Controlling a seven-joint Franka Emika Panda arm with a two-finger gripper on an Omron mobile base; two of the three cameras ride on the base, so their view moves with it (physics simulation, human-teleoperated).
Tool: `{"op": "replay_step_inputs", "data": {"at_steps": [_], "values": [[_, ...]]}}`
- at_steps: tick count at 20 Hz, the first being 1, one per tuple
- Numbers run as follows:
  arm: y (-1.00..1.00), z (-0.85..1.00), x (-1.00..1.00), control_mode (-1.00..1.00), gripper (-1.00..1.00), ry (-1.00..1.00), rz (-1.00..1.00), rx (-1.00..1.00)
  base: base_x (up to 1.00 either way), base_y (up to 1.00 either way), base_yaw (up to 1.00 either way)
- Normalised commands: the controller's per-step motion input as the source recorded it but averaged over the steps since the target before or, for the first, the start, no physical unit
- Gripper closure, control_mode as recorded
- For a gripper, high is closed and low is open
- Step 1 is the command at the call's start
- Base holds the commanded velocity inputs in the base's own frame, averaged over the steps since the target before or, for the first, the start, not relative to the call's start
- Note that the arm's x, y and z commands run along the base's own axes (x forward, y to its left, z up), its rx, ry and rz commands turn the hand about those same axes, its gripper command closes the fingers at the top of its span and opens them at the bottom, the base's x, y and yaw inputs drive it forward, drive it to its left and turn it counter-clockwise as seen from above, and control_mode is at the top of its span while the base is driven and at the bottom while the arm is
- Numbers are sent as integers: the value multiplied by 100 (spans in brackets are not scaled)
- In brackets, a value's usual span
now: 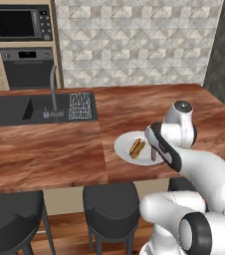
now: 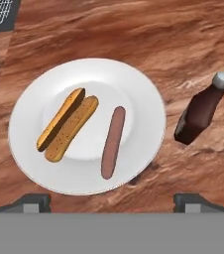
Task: Move the hot dog bun to the plate on the dining table and place the condiment next to that plate. Then navigate to the fridge and take the sausage and place it on the plate as well.
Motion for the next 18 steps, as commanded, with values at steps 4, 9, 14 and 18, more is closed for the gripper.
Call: {"op": "replay_step_inputs", "data": {"at_steps": [4,9,14,18], "values": [[37,75,-100,-100,-100,2,11,0,0,0,0],[43,63,-100,-100,-100,6,10,0,0,0,0],[33,23,-100,-100,-100,9,5,0,0,0,0],[11,10,-100,-100,-100,6,0,0,0,0,0]]}}
